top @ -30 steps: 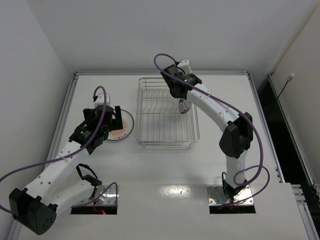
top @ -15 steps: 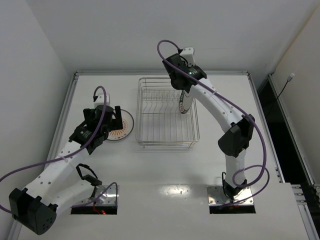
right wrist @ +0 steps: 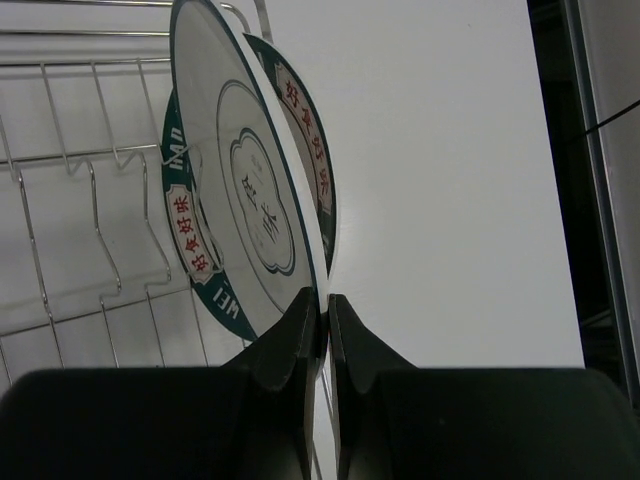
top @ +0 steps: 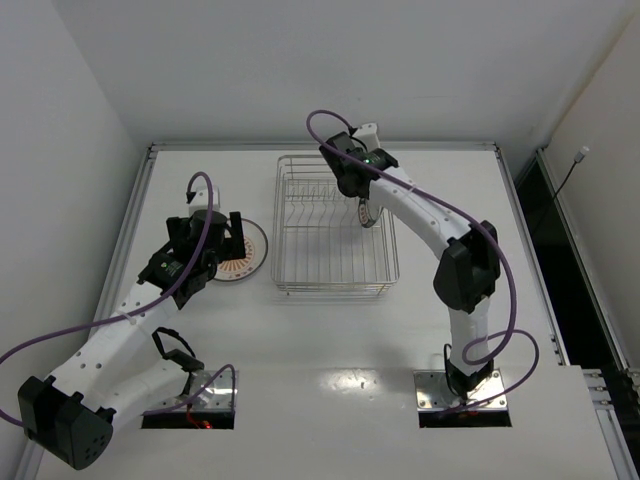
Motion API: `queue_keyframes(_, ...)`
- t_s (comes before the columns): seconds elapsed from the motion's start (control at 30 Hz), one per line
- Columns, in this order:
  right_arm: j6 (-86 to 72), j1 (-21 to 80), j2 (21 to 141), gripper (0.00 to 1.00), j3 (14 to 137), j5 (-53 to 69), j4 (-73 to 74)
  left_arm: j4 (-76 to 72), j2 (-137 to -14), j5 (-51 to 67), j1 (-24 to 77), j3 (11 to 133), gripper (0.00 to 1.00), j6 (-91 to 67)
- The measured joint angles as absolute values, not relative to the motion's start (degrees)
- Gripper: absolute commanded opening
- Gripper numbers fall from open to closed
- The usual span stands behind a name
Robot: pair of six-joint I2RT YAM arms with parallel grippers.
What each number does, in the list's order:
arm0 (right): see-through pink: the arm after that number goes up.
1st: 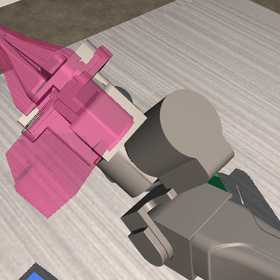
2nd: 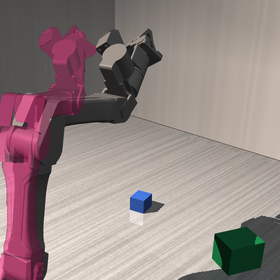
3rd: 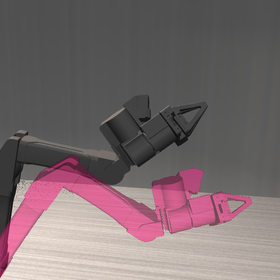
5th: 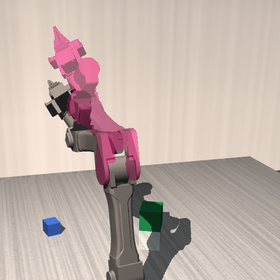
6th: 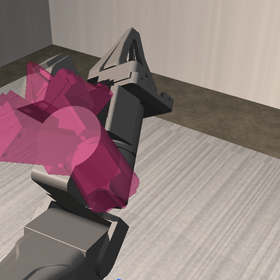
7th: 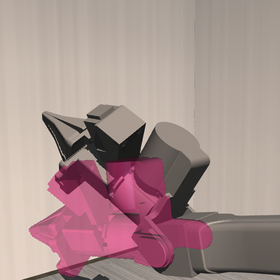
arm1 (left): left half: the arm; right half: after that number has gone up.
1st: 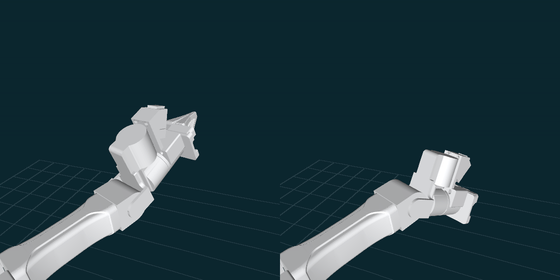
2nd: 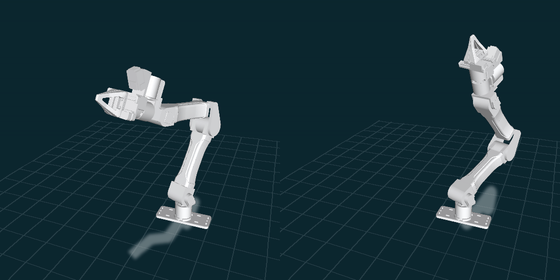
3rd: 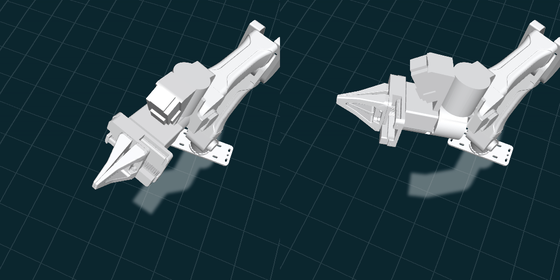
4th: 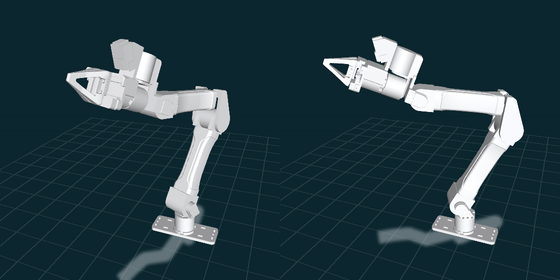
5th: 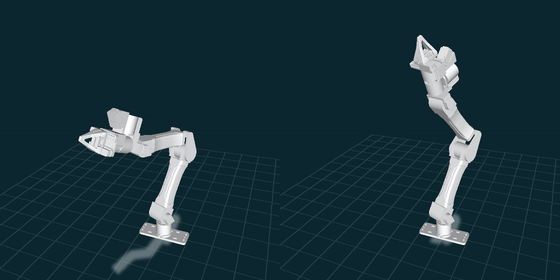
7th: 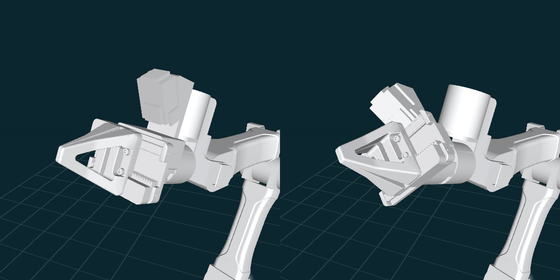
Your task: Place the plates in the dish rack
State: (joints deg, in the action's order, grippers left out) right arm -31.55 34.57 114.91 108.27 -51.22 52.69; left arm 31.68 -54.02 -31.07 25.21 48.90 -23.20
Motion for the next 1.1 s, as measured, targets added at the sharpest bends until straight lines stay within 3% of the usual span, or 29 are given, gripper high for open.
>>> queue_keyframes(0.33, -32.99, 34.59, 114.96, 0.0, 107.92, -50.94, 52.82, 31.68, -54.02, -31.07, 25.21, 48.9, 1.0, -23.2)
queue_keyframes(0.7, -31.59, 34.61, 114.85, 0.0, 118.3, -52.97, 55.33, 31.68, -54.02, -31.05, 25.21, 48.9, 1.0, -23.2)
queue_keyframes(1.1, -33.5, 35.03, 114.85, 0.0, 108.88, -50.06, 52.84, 31.68, -54.04, -31.05, 25.21, 48.9, 1.0, -23.2)
